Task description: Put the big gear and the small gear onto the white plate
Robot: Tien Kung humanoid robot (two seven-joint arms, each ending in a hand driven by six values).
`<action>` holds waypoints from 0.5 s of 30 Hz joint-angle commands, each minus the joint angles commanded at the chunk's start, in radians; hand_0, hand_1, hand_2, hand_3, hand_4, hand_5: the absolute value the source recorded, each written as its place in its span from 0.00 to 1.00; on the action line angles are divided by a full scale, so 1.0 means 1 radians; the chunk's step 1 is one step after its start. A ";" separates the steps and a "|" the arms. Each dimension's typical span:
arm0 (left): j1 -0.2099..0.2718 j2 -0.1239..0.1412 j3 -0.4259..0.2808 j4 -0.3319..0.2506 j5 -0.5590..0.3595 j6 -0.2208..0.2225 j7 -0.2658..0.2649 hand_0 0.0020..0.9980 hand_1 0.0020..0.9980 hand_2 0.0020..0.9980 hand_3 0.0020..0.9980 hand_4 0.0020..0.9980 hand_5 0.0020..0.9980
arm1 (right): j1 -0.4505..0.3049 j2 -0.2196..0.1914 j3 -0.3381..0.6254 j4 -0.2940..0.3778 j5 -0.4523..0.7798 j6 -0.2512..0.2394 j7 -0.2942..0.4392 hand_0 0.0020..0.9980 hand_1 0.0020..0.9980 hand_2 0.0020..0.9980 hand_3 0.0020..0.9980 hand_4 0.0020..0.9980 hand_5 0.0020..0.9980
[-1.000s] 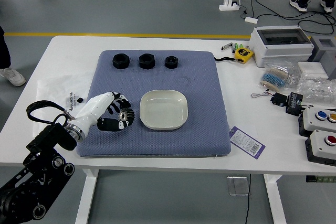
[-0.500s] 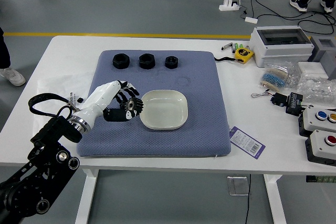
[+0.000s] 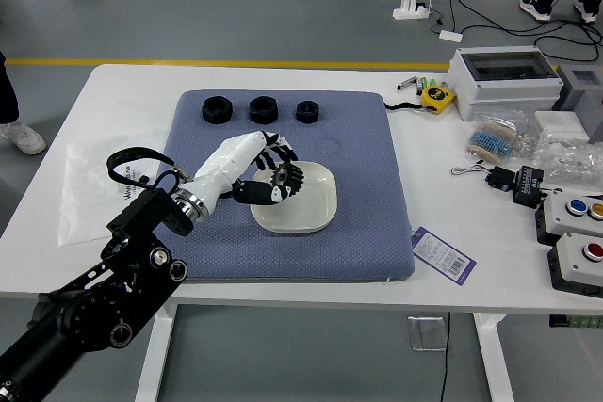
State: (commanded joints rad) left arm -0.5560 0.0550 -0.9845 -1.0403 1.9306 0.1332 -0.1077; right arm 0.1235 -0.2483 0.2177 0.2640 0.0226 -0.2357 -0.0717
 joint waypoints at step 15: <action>-0.154 0.004 0.177 0.223 -0.059 0.013 -0.009 0.38 0.49 0.53 0.58 0.72 0.11 | 0.005 -0.002 -0.002 0.002 0.002 -0.002 0.001 0.68 0.66 0.74 0.59 0.81 0.72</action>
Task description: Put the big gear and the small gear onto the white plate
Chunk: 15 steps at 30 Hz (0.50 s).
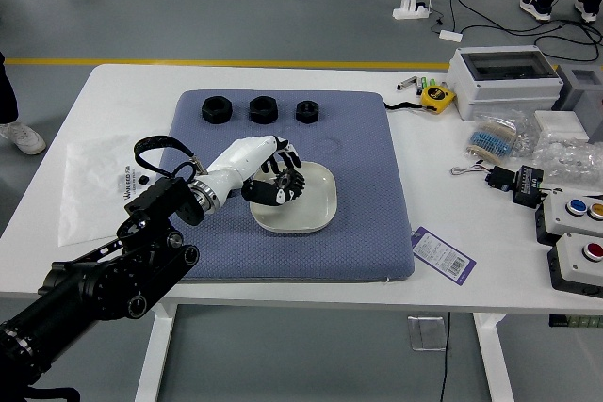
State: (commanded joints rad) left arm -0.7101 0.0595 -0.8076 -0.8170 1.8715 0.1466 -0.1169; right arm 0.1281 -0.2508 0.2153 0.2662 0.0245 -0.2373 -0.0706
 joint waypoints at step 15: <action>-0.016 -0.001 0.003 -0.011 0.002 -0.048 0.005 0.44 0.56 0.57 0.61 1.00 0.31 | 0.009 -0.003 -0.008 0.000 0.016 0.001 0.006 0.68 0.66 0.74 0.59 0.80 0.71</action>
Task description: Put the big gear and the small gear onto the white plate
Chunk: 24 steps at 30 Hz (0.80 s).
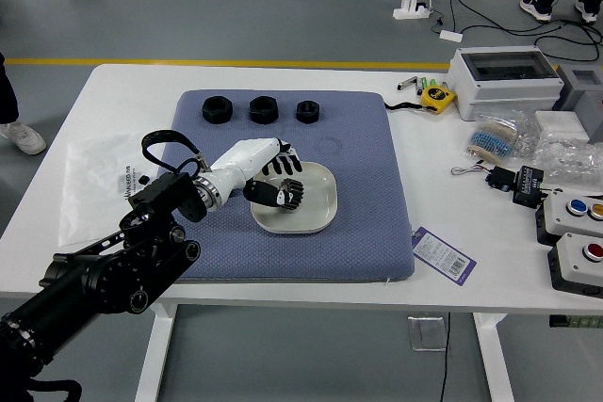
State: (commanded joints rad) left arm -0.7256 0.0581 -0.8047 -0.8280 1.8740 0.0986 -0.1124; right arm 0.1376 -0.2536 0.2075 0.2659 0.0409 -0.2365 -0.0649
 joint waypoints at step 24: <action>0.012 0.084 -0.132 -0.083 0.123 -0.067 -0.009 0.61 0.65 0.70 0.61 1.00 0.29 | -0.001 0.000 -0.003 -0.001 0.006 0.002 0.001 0.69 0.66 0.74 0.59 0.80 0.71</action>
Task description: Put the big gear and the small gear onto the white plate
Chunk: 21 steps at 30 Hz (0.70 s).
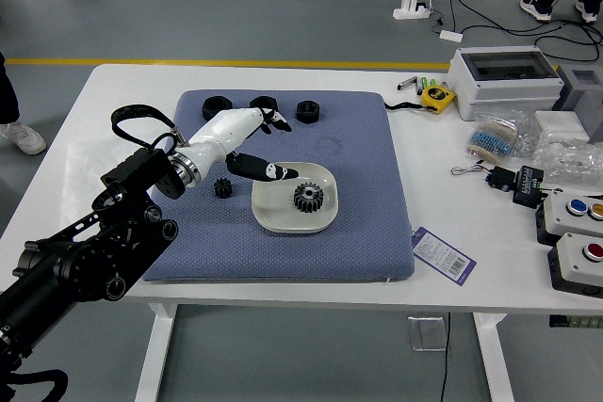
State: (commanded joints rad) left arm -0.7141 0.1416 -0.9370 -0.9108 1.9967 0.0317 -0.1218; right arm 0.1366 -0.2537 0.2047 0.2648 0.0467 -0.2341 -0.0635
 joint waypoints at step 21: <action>-0.022 0.044 0.056 0.125 0.079 -0.055 0.036 0.60 0.66 0.72 0.61 0.96 0.18 | -0.003 0.003 0.006 0.000 -0.008 -0.004 -0.003 0.69 0.66 0.74 0.59 0.80 0.71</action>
State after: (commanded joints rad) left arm -0.7360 0.1859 -0.8807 -0.7855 2.0753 -0.0233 -0.0861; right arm 0.1337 -0.2504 0.2106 0.2650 0.0390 -0.2377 -0.0668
